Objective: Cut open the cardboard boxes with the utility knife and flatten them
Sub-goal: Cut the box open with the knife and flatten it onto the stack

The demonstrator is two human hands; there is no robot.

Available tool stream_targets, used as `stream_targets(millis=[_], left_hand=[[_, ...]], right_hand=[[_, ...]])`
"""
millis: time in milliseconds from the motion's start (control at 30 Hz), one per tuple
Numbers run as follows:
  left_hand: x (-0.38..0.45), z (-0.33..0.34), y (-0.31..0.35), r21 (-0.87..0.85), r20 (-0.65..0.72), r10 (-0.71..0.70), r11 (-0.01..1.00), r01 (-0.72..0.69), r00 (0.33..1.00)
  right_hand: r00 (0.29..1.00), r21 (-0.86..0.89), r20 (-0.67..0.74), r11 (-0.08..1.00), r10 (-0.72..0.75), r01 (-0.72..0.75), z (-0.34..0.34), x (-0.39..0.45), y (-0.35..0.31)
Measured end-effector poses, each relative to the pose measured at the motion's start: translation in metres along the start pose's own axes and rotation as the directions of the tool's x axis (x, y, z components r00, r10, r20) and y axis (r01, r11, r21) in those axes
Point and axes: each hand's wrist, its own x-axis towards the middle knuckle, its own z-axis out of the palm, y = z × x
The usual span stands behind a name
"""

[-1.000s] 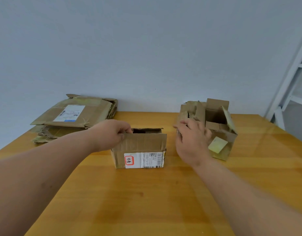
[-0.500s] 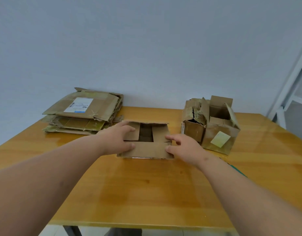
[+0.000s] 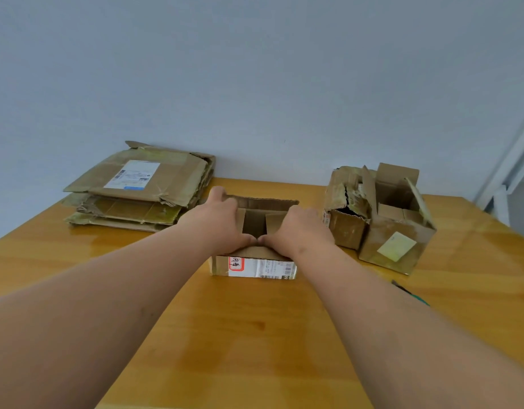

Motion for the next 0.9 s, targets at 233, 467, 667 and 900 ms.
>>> stream_targets(millis=[233, 467, 667, 900], left_hand=[[0.004, -0.001, 0.006, -0.009, -0.013, -0.082, 0.997, 0.082, 0.997], [0.007, -0.009, -0.010, -0.269, -0.049, 0.007, 0.963, -0.020, 0.999], [-0.013, -0.007, -0.025, -0.726, -0.041, -0.109, 0.686, 0.046, 0.993], [-0.030, -0.016, -0.013, -0.784, 0.116, -0.087, 0.603, 0.145, 0.989]], right_hand=[[0.999, 0.119, -0.028, 0.992, -0.047, 0.050, 0.000, 0.000, 0.008], [0.997, 0.609, -0.055, 0.793, 0.055, -0.011, -0.011, 0.002, 0.041], [0.999, 0.793, 0.042, 0.607, 0.011, -0.040, 0.007, -0.023, 0.054], [0.954, 0.912, 0.267, 0.355, -0.136, -0.205, 0.013, -0.039, 0.068]])
